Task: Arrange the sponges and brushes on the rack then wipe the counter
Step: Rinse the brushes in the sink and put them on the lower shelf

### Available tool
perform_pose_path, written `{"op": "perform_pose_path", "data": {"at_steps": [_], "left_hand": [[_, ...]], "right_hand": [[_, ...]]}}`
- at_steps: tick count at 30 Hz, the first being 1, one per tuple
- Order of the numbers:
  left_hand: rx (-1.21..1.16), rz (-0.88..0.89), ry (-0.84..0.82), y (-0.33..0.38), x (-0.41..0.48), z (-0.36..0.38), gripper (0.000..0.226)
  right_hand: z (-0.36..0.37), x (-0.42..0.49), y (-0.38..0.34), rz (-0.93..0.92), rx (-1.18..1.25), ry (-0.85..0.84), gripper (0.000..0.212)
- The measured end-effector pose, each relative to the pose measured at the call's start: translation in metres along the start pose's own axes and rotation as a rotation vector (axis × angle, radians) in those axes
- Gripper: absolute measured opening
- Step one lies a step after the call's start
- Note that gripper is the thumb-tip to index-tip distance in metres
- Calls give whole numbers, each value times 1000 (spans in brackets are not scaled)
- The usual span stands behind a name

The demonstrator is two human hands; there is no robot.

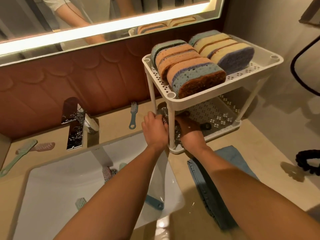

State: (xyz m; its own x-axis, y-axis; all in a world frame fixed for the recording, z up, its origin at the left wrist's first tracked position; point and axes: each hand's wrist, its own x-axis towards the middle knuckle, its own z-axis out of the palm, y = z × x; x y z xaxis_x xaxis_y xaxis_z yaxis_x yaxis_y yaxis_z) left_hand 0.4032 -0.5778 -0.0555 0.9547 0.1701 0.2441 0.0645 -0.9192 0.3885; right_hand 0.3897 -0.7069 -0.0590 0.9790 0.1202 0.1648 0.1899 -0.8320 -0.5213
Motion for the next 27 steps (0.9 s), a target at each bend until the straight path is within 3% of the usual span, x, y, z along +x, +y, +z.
{"op": "perform_pose_path", "data": {"at_steps": [3, 8, 12, 17, 21, 25, 27], "left_hand": [[-24, -26, -25, -3, 3, 5, 28], [74, 223, -92, -14, -6, 16, 27], [139, 348, -140, -17, -8, 11, 24], [139, 353, -216, -18, -6, 16, 30], [132, 347, -271, -19, -5, 21, 53], [201, 356, -308, -21, 1, 27, 70], [231, 356, -319, -23, 2, 28, 74]], "right_hand": [[10, -2, 7, -14, -126, 45, 51], [12, -12, 2, 198, -324, 23, 49], [13, -10, 4, 165, -227, -66, 53], [19, -9, 5, 56, -252, -103, 49], [27, -2, 12, 297, -114, -405, 33], [22, -3, 6, 280, 7, -269, 41], [22, -3, 6, 294, -4, -281, 43]]}}
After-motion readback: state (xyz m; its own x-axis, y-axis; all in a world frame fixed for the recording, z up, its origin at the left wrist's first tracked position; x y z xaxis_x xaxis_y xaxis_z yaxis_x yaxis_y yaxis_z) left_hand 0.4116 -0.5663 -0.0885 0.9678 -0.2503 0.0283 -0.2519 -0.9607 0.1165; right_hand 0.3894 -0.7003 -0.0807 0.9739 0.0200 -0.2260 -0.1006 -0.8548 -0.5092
